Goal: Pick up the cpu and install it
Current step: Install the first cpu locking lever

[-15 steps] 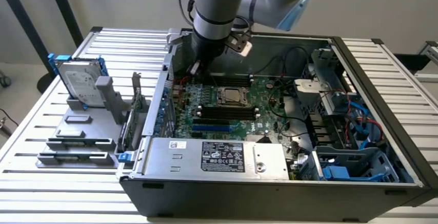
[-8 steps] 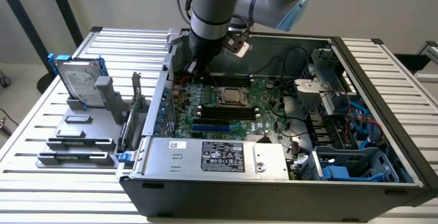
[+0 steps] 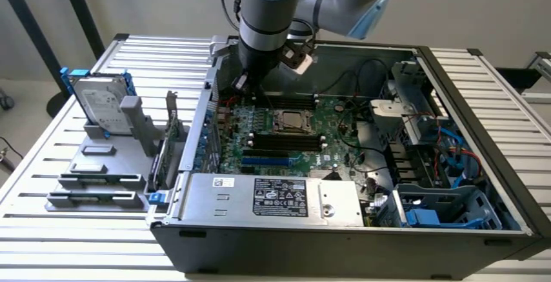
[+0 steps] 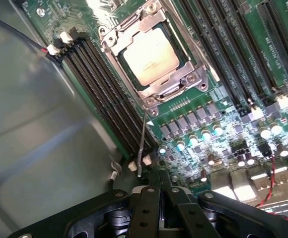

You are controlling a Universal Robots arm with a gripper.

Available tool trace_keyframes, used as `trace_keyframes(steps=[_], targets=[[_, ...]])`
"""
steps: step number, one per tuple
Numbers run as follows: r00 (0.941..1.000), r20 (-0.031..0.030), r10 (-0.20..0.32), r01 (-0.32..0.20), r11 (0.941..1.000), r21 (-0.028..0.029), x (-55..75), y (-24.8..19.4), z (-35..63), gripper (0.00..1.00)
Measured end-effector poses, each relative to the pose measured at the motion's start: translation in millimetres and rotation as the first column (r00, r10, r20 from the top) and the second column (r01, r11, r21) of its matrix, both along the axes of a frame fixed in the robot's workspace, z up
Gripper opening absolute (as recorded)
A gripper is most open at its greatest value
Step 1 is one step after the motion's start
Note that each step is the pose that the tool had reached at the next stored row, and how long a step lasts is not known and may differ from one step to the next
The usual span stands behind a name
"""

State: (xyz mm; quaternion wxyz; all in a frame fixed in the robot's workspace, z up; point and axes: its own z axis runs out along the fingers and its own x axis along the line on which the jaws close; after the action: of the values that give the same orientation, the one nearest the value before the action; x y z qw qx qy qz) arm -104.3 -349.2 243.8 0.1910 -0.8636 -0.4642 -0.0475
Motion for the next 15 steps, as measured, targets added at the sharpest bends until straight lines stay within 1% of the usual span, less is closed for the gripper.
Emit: trace_keyframes(steps=[1, 2, 4, 8, 12, 15], targets=[[1.0000, 0.0001, -0.008, 0.008, 0.9999, 0.0085, 0.0, 0.0, 0.0, 0.11], [0.9999, 0.0000, -0.016, 0.016, 0.9998, 0.0139, 0.0, 0.0, 0.0, 0.11], [0.9995, -0.0002, -0.033, 0.033, 0.9993, 0.0183, 0.0, 0.0, 0.0, 0.11], [0.9979, -0.0002, -0.064, 0.064, 0.9977, 0.0203, 0.1, -0.1, 0.0, 0.11], [0.9962, -0.0001, -0.087, 0.087, 0.9960, 0.0204, 0.4, -0.3, 0.0, 0.11], [0.9953, 0.0012, -0.097, 0.097, 0.9951, 0.0206, 1.6, -0.4, -0.1, 0.11]])
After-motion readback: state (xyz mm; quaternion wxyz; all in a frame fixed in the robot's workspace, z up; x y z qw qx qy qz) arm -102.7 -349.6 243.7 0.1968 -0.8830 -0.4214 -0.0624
